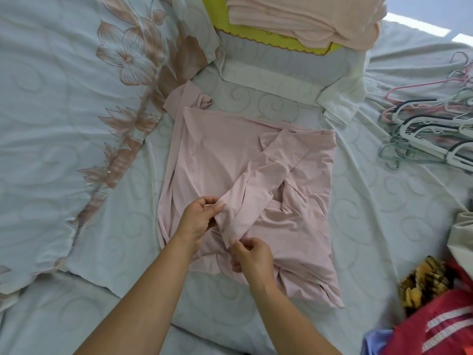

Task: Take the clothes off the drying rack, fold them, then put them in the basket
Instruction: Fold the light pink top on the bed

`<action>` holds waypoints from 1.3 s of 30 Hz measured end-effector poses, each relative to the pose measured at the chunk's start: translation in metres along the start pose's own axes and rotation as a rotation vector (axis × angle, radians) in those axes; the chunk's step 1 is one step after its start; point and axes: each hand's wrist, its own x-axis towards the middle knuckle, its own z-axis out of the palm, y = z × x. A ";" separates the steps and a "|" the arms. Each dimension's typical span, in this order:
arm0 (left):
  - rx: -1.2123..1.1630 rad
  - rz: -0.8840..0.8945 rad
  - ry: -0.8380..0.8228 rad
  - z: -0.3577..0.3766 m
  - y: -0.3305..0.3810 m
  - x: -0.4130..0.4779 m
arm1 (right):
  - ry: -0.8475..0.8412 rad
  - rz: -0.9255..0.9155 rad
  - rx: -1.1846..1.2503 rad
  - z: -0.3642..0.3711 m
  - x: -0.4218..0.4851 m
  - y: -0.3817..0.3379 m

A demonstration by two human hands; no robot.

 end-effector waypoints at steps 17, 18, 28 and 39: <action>0.309 0.136 0.054 -0.014 0.000 0.015 | -0.051 0.031 0.066 -0.032 -0.027 0.013; 0.325 0.126 0.054 -0.015 -0.003 0.014 | -0.046 0.045 0.037 -0.029 -0.025 0.017; 1.150 0.826 0.096 -0.001 -0.026 0.001 | 0.085 -0.403 -0.734 -0.035 -0.006 0.005; 0.950 0.590 -0.032 0.003 -0.050 0.000 | -0.157 -0.459 -1.233 -0.041 0.035 0.005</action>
